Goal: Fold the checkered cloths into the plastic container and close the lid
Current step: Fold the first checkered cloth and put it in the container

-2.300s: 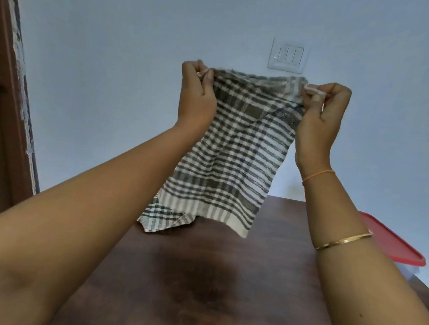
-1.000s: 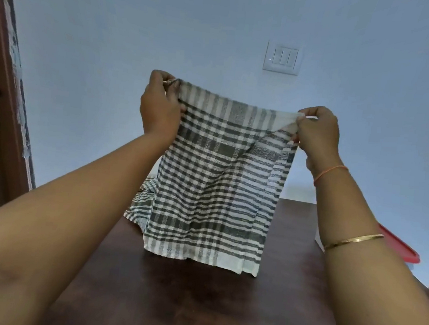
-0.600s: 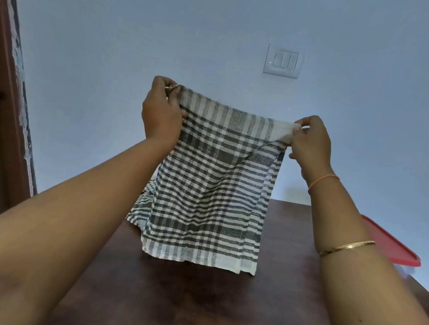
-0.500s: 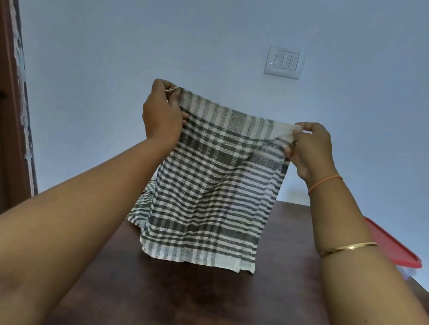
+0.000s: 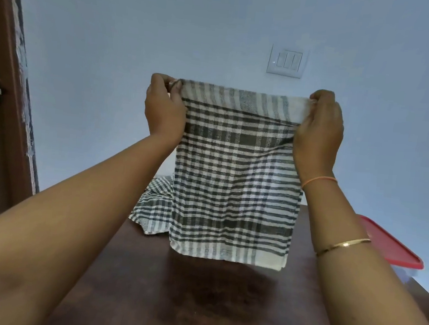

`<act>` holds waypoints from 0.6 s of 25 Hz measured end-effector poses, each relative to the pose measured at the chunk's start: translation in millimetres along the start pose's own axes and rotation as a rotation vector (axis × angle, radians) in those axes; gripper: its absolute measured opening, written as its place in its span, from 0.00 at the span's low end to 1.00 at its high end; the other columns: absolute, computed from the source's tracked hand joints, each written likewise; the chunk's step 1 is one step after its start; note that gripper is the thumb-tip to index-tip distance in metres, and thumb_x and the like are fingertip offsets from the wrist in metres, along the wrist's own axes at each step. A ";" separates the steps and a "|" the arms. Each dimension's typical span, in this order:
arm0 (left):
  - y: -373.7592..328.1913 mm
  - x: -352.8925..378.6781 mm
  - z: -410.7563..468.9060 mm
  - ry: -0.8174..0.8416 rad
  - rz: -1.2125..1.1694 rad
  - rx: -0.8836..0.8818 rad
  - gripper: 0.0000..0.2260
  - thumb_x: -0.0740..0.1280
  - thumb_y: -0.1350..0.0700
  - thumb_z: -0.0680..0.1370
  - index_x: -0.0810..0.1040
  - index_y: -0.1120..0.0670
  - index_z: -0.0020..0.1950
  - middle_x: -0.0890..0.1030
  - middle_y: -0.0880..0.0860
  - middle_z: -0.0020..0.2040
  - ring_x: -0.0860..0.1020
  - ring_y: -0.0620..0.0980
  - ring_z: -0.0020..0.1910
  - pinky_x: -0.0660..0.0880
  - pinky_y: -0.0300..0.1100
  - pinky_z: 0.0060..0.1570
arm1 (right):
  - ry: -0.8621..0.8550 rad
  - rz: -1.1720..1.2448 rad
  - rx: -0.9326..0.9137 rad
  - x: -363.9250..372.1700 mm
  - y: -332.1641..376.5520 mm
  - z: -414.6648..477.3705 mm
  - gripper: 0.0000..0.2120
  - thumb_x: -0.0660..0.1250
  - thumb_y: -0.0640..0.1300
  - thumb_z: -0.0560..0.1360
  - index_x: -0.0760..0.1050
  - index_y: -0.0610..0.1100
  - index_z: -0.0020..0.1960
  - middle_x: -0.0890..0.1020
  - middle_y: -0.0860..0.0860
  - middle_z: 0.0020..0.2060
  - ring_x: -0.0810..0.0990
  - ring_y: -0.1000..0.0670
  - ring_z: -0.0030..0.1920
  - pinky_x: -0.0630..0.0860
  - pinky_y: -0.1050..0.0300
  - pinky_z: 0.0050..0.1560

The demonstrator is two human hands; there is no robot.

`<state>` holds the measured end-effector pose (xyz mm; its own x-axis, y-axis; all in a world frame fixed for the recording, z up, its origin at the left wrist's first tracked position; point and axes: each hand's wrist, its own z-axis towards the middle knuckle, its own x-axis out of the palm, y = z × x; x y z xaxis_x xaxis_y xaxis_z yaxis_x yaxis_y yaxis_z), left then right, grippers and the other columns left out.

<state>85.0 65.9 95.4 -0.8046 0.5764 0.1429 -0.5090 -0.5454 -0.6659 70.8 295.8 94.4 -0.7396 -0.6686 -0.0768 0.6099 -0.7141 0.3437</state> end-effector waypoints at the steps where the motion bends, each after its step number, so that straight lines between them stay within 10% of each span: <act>1: -0.5 0.0 -1.2 0.017 -0.042 -0.030 0.05 0.57 0.54 0.82 0.67 0.55 0.52 0.74 0.46 0.43 0.77 0.46 0.33 0.76 0.39 0.35 | -0.005 0.004 0.006 0.3 0.9 -1.0 0.15 0.51 0.31 0.76 0.71 0.36 0.58 0.78 0.40 0.49 0.75 0.44 0.50 0.61 0.64 0.43; 7: -7.8 0.9 -8.9 0.110 -0.077 -0.032 0.04 0.58 0.53 0.81 0.64 0.52 0.50 0.75 0.45 0.37 0.79 0.48 0.30 0.80 0.47 0.38 | -0.063 0.211 0.337 0.9 -8.8 8.2 0.11 0.54 0.38 0.80 0.72 0.39 0.57 0.73 0.58 0.37 0.72 0.56 0.39 0.63 0.65 0.39; 11: -11.1 7.9 -13.0 0.102 -0.092 -0.002 0.04 0.55 0.53 0.82 0.61 0.52 0.51 0.74 0.46 0.38 0.81 0.57 0.36 0.80 0.52 0.38 | -0.073 0.132 0.340 -4.9 -6.6 4.8 0.10 0.53 0.39 0.80 0.70 0.41 0.57 0.76 0.53 0.41 0.72 0.52 0.42 0.64 0.61 0.39; 15: -10.2 27.2 -20.3 0.259 -0.184 -0.279 0.03 0.50 0.55 0.83 0.58 0.53 0.52 0.73 0.51 0.43 0.82 0.56 0.35 0.82 0.48 0.37 | 0.125 0.598 0.705 3.7 -18.0 9.3 0.04 0.50 0.38 0.81 0.62 0.44 0.52 0.73 0.49 0.41 0.79 0.50 0.31 0.78 0.58 0.29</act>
<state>74.5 99.5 91.2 -0.5867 0.8020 0.1125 -0.5057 -0.2543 -0.8244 54.4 308.2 96.6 -0.2975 -0.9313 0.2101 0.5358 0.0193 0.8441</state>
